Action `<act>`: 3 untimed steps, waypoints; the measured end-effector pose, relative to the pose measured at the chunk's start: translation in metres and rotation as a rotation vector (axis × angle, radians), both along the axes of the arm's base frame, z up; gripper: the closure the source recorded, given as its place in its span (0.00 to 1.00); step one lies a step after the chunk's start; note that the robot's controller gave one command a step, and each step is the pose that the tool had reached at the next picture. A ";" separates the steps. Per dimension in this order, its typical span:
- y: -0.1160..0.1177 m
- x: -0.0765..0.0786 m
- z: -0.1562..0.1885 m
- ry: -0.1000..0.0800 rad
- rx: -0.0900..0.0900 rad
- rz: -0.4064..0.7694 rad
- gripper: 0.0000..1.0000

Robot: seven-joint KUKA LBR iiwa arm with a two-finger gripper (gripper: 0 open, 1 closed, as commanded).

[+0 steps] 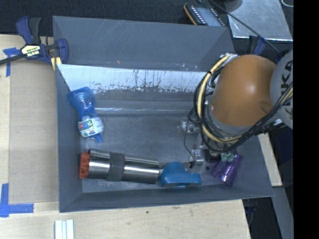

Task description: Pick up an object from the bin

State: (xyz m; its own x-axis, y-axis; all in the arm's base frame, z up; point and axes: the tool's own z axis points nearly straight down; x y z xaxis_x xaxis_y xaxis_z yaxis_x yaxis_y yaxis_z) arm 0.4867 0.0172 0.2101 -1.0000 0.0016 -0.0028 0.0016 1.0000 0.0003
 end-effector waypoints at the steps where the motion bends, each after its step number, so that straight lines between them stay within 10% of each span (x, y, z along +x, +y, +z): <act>1: 0.000 0.000 0.000 0.000 0.000 0.000 0.00; 2: 0.064 -0.004 -0.056 0.001 0.001 0.100 0.00; 3: 0.060 -0.003 -0.079 0.003 0.000 -0.017 0.00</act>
Offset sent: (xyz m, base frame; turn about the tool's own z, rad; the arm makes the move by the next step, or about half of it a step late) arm -0.0037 0.0622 -0.0538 -0.0949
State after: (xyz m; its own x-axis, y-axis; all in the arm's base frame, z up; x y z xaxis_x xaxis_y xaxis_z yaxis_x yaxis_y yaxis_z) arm 0.4837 0.0775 0.1316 -0.9998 0.0187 0.0002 0.0187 0.9998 0.0000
